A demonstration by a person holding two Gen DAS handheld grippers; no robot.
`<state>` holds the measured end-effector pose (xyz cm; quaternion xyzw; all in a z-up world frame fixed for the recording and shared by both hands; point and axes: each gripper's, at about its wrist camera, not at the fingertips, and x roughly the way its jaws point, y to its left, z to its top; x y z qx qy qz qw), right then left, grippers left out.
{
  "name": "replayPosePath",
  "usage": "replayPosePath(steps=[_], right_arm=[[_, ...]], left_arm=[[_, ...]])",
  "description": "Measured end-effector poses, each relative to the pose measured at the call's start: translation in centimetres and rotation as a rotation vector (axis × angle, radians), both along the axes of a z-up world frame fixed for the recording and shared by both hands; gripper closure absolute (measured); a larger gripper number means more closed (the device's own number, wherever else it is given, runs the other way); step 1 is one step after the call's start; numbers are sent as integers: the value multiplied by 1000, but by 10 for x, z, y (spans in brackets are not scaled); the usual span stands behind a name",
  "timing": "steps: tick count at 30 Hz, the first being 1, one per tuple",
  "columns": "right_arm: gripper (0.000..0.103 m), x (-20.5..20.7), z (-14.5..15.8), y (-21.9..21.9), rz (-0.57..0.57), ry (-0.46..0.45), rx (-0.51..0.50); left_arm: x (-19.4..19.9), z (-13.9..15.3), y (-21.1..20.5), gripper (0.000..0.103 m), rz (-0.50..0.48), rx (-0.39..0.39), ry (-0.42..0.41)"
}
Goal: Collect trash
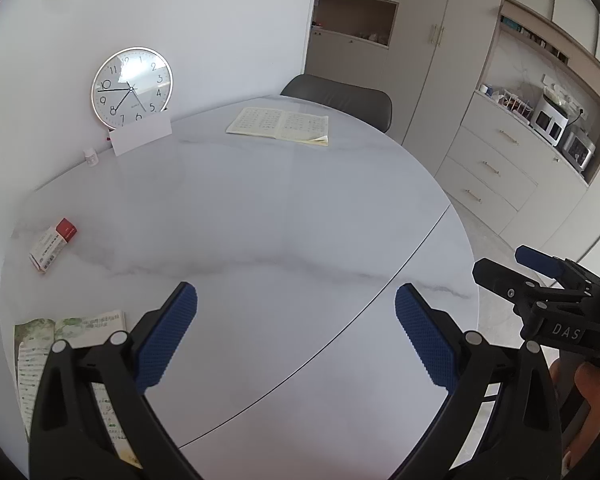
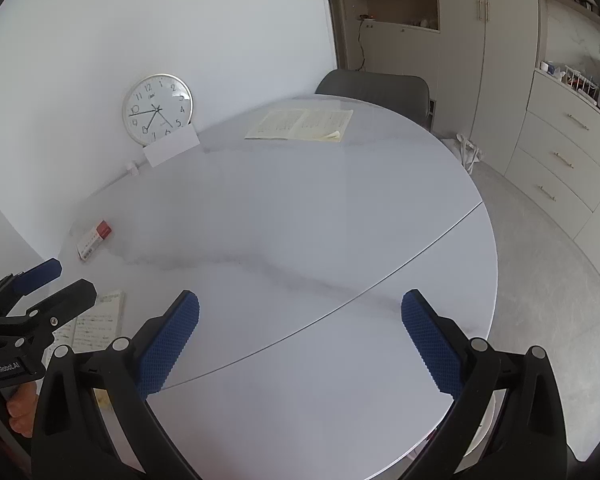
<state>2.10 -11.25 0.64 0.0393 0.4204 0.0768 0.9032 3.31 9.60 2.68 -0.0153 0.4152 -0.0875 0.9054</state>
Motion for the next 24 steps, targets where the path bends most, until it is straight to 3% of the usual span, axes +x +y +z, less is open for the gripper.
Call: replayPosePath(steps=[24], right_arm=[[3, -7, 4, -16, -24, -20, 19]], left_arm=[[-7, 9, -9, 8, 9, 51, -28]])
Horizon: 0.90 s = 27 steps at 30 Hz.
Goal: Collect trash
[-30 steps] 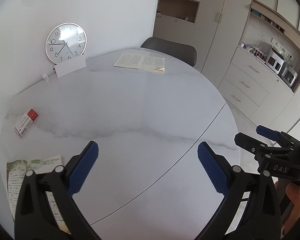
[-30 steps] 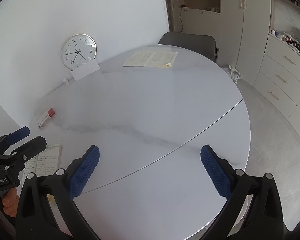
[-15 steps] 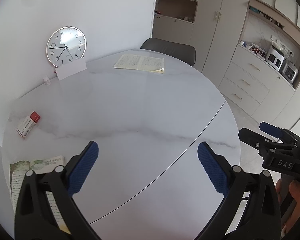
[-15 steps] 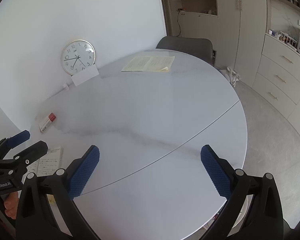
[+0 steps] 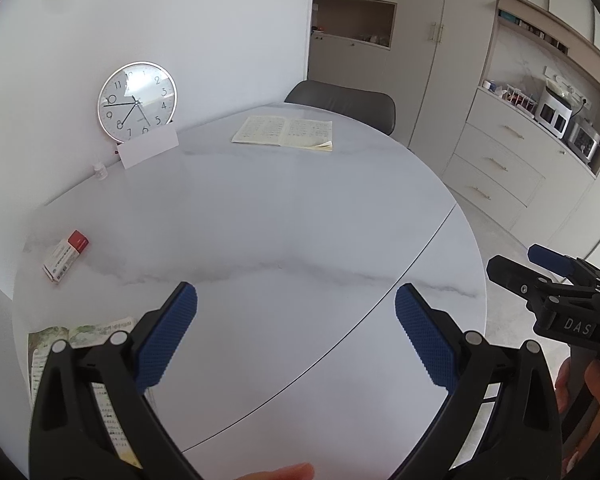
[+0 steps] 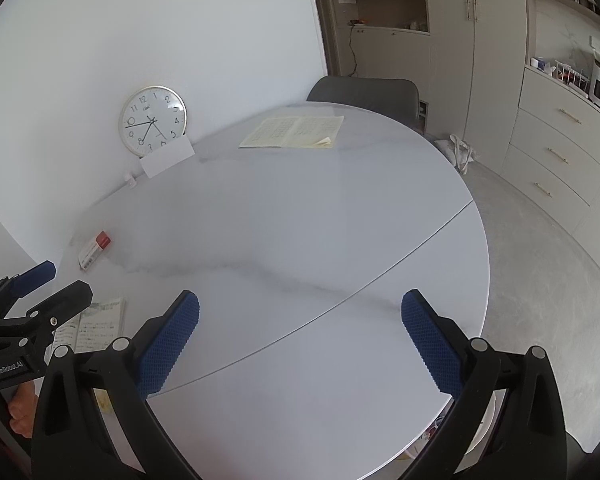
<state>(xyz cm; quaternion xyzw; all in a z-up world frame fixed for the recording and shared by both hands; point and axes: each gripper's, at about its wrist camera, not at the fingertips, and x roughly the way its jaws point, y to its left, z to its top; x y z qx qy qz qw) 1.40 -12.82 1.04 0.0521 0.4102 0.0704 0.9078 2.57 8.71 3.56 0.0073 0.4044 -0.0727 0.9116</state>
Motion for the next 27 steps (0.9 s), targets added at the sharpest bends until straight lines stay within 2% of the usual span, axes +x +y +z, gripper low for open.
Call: replayPosePath(steps=[27], right_arm=[[3, -4, -1, -5, -12, 8, -9]], left_arm=[[1, -2, -3, 8, -18, 3, 7]])
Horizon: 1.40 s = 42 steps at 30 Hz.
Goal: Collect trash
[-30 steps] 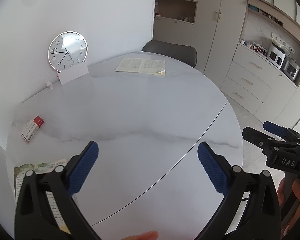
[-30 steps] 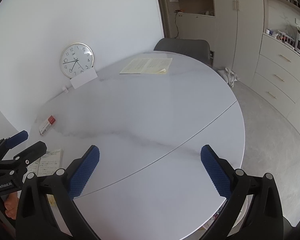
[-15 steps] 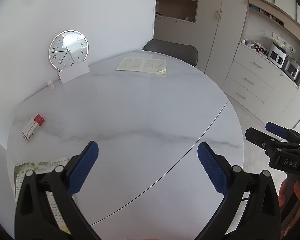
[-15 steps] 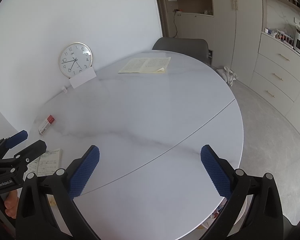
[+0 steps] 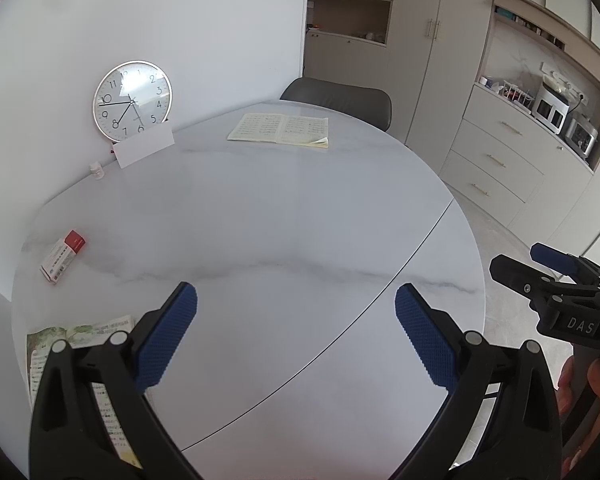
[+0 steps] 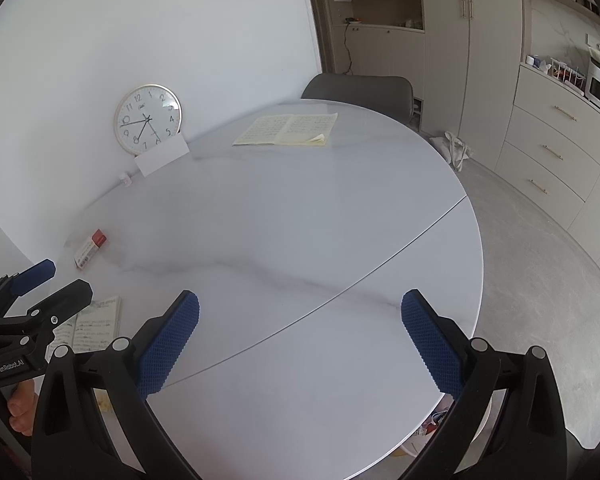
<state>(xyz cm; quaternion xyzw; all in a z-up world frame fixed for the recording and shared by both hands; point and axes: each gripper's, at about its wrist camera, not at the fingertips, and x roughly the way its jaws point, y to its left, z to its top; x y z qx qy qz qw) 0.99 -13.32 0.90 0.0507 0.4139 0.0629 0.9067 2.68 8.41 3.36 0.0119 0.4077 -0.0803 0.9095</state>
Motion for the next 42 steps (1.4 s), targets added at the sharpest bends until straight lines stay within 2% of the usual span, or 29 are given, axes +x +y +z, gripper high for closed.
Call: replayPosePath(steps=[26, 35, 42], right_arm=[[3, 1, -4, -1, 1, 13, -1], [3, 1, -6, -2, 0, 16, 3], [3, 0, -8, -3, 0, 21, 5]], left_arm=[[6, -6, -2, 8, -13, -13, 21], [4, -7, -6, 8, -28, 0, -3], [8, -11, -6, 8, -26, 0, 41]])
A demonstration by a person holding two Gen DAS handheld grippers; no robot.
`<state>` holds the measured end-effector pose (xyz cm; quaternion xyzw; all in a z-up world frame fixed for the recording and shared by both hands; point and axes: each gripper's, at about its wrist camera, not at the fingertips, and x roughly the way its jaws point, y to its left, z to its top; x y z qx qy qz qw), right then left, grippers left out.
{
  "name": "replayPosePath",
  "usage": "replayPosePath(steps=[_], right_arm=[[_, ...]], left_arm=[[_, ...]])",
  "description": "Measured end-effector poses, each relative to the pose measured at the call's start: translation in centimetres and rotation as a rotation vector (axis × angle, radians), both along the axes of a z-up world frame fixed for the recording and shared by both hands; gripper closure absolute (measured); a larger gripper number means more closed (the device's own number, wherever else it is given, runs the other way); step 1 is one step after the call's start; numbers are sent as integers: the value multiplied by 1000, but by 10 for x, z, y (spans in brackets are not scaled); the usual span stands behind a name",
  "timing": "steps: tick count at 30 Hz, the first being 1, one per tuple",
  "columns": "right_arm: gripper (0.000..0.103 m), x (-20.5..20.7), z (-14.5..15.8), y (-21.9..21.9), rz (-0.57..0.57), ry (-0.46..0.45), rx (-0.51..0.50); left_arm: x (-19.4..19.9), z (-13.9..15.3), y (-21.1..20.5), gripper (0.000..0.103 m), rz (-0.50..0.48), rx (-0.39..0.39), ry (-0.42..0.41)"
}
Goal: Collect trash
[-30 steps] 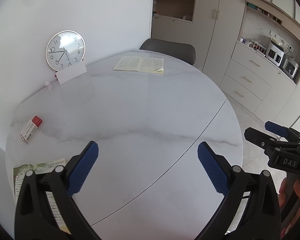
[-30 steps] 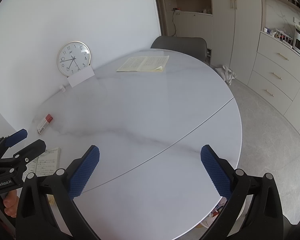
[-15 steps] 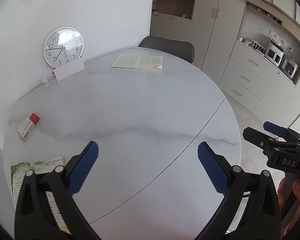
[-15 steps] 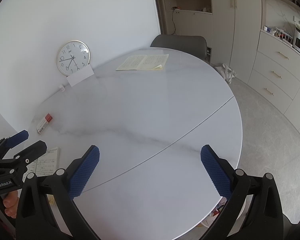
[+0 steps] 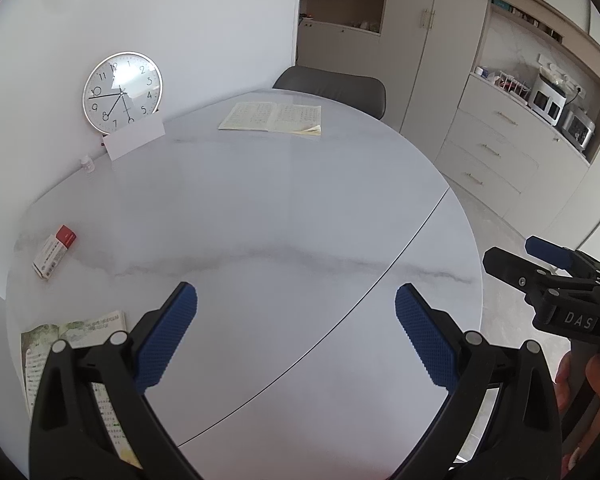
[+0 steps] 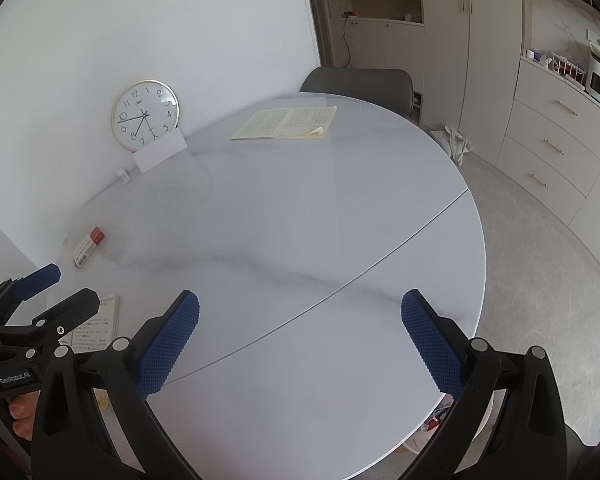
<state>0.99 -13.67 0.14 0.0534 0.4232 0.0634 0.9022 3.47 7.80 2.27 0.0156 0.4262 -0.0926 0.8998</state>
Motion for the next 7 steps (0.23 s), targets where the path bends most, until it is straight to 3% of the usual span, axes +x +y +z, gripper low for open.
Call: replayPosePath(steps=[7], right_arm=[[3, 0, 0, 0, 1, 1, -1]], left_arm=[[0, -1, 1, 8, 10, 4, 8]])
